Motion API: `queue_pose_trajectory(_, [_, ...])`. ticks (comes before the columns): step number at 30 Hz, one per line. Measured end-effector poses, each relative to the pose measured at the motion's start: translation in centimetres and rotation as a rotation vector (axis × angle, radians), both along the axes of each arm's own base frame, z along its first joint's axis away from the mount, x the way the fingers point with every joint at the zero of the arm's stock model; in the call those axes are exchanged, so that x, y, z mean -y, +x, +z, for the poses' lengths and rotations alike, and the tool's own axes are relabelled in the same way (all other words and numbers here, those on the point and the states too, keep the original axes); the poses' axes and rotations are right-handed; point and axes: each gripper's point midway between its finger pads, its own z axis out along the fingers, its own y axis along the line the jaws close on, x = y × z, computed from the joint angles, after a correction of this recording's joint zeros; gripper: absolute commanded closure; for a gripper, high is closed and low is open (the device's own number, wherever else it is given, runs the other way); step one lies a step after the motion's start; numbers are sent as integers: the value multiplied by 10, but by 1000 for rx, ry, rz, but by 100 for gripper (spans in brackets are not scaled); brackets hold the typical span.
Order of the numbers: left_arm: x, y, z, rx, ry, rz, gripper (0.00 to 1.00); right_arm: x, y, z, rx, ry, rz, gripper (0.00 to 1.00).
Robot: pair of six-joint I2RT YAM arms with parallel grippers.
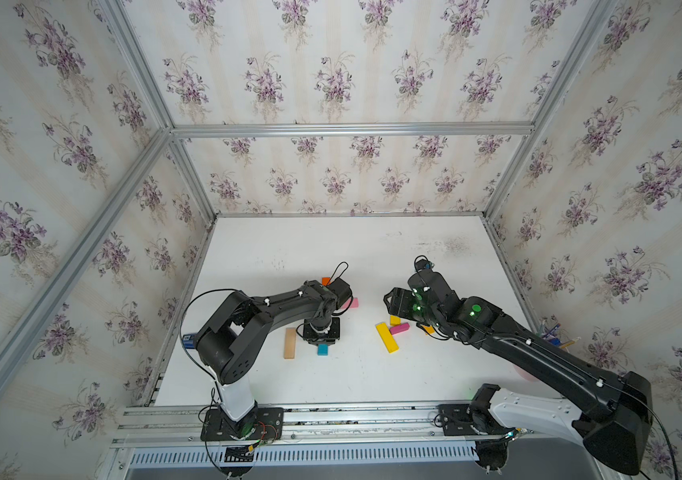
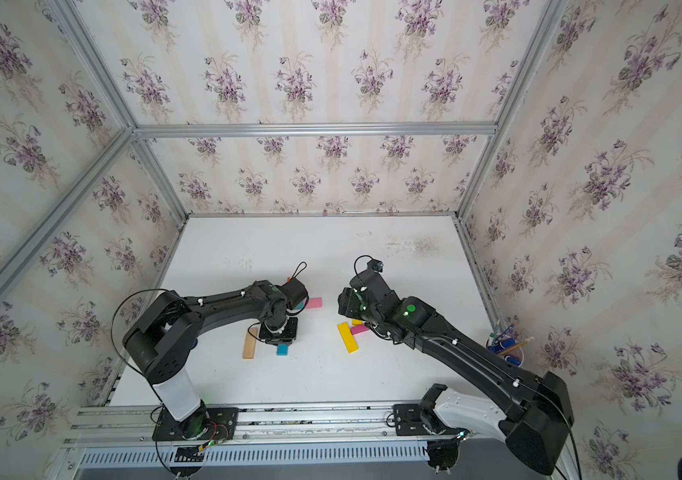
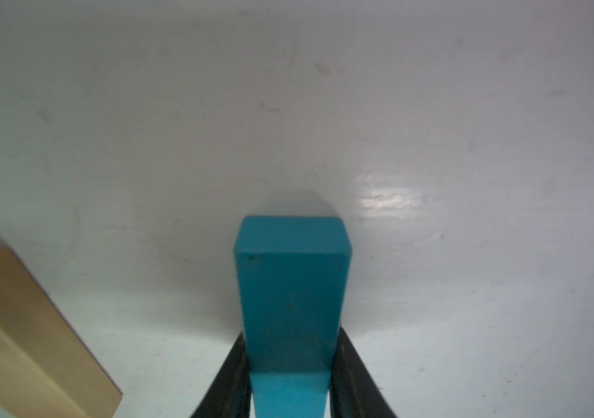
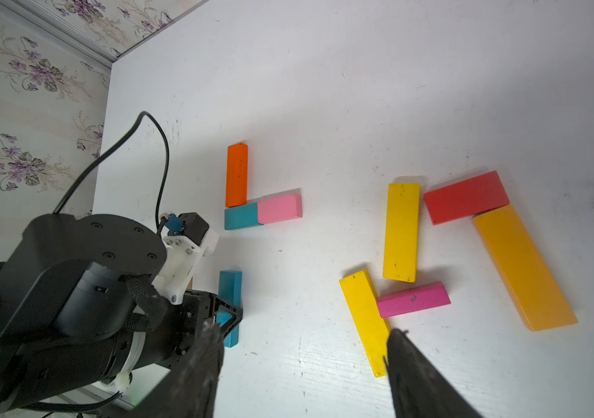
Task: Assemble the letter h with building blocks
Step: Move the building block to the center of the board.
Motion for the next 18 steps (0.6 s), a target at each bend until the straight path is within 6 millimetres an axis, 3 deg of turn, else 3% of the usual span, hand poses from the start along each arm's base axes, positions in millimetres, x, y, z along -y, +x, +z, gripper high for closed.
queue_pose_trajectory(18, [3, 24, -5, -17, -17, 23, 69, 4, -3, -3, -4, -7, -2, 27])
